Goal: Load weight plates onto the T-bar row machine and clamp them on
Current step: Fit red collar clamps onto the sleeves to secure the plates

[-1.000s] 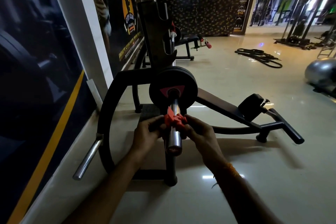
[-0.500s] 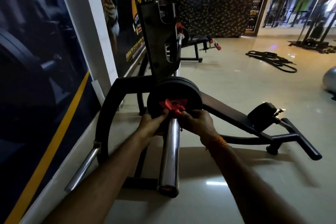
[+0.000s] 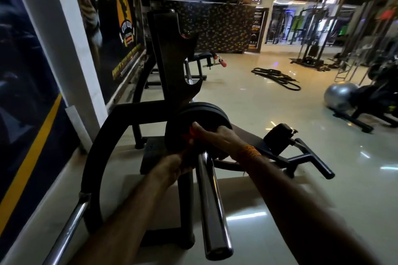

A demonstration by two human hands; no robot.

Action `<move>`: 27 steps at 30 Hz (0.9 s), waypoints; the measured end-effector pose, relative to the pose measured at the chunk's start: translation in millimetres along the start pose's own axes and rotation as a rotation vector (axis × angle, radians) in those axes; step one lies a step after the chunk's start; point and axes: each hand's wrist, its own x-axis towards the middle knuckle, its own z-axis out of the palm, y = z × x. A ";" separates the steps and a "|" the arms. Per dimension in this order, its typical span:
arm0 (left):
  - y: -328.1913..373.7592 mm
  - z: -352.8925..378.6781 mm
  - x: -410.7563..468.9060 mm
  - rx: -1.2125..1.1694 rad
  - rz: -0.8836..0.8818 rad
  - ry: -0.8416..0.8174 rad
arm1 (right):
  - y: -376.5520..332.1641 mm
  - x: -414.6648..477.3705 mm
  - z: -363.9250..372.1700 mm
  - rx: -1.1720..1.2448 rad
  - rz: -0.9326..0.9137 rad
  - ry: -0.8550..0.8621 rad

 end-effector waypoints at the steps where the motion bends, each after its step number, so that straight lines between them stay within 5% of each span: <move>1: 1.2 0.0 0.5 0.001 0.000 -0.006 | -8.1 1.1 1.2 -0.059 0.014 -0.011; 9: -1.0 -4.5 4.9 -0.066 -0.004 0.010 | -29.2 11.3 7.8 -0.174 0.149 -0.009; 27: 11.0 3.0 -1.9 -0.129 -0.069 -0.040 | 17.8 2.7 -16.9 0.763 0.349 -0.261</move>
